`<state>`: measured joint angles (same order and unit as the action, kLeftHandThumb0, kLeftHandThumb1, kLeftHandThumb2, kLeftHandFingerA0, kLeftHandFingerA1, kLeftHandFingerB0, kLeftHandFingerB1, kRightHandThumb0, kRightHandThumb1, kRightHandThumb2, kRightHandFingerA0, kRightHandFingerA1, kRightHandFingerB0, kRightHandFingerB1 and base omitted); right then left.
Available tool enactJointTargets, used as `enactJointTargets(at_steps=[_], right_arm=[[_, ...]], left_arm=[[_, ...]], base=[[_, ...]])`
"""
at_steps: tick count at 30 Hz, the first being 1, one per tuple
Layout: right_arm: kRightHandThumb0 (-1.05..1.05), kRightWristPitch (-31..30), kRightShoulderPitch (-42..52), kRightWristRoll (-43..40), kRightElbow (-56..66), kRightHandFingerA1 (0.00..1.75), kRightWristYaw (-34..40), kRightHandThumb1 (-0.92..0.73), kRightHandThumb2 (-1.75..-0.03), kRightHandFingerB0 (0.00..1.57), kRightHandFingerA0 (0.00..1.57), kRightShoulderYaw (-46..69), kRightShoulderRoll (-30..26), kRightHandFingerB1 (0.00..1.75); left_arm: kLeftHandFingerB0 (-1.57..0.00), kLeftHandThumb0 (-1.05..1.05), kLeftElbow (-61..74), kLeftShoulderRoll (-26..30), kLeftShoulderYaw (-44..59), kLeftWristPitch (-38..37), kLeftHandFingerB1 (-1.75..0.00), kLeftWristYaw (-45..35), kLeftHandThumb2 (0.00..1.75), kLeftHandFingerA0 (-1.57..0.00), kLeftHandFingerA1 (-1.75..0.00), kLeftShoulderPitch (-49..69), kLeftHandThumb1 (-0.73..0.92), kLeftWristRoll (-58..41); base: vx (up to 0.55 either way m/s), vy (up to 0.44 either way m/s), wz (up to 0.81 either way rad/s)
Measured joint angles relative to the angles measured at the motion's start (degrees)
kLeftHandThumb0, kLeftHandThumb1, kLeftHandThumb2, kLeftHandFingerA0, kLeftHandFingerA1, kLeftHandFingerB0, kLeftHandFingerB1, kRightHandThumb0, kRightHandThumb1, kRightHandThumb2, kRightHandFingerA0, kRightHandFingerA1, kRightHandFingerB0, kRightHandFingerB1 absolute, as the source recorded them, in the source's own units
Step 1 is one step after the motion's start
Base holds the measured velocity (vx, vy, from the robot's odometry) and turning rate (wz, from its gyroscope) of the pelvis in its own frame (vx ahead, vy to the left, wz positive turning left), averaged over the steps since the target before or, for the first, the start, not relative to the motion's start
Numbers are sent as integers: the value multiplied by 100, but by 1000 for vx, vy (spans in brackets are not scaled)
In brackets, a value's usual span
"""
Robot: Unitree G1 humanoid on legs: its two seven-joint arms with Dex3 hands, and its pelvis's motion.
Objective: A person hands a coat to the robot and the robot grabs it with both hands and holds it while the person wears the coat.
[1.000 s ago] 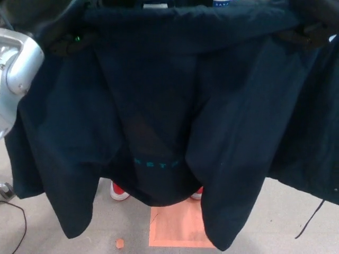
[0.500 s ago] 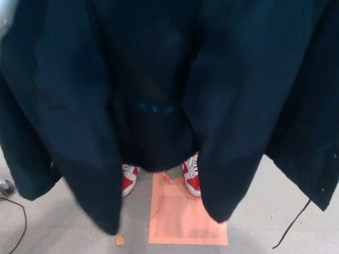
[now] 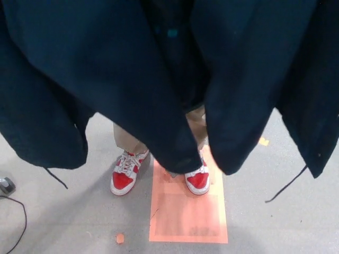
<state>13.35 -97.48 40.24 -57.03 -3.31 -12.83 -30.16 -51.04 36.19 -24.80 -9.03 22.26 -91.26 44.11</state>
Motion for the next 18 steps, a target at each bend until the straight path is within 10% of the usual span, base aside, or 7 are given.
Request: enactJointTargets(at_steps=[2,7,11,13,14,16,18], right_arm=[[-41,24,-354,10,-257,175,70,-85,-66,78,95,-26,-15,164],[-38,64,-1212,64,-796,174,275,-85,-66,71,88,-153,-108,158],[-39,78,-1976,134,-1217,167,463,-81,-69,77,85,-298,-224,130],[-46,77,-2288,167,-1379,136,551,-65,-86,94,102,-368,-289,97],[-37,76,-2486,189,-1482,133,606,-61,-102,90,119,-419,-340,108],[-40,66,-2835,228,-1635,153,716,-80,-63,90,98,-508,-427,116],[-42,37,-3163,263,-1755,155,829,-78,-68,91,96,-627,-483,117]], left_arm=[[-68,-38,-286,2,-100,-57,-174,103,62,-97,-175,-336,76,72],[-64,-39,-906,14,-305,-221,-175,369,63,-95,-175,-1112,80,245],[-64,-39,-1449,29,-504,-351,-168,595,64,-94,-175,-1900,82,415],[-83,-43,-1659,44,-559,-387,-120,664,95,-121,-144,-2258,64,477],[-83,-32,-1794,56,-565,-413,-103,687,61,-89,-175,-2471,71,497],[-81,-34,-2019,111,-573,-446,-108,696,66,-86,-175,-2862,76,522],[-76,-36,-2199,150,-596,-451,-125,688,66,-86,-175,-3217,77,539]], base=[[0,0,0],[0,0,0],[0,0,0],[0,0,0],[0,0,0],[0,0,0],[0,0,0]])
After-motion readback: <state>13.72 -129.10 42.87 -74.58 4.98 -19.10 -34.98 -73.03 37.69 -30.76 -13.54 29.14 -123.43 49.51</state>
